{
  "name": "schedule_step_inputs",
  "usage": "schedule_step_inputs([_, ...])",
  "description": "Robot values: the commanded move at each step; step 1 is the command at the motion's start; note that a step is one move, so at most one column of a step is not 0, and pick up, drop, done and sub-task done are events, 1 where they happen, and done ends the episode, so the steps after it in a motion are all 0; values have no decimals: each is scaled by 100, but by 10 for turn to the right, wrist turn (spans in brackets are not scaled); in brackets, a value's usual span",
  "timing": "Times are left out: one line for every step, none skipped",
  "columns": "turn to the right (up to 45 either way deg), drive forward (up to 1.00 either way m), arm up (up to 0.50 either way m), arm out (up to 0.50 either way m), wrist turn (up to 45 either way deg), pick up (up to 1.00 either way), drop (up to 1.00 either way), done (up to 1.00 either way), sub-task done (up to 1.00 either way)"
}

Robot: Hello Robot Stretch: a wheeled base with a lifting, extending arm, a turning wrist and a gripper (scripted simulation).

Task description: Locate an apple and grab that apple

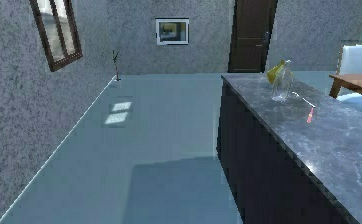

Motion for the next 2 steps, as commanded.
schedule_step_inputs([0, 0, 0, 0, 450, 0, 0, 0, 0])
schedule_step_inputs([0, 0, 0, 0, 450, 0, 0, 0, 0])
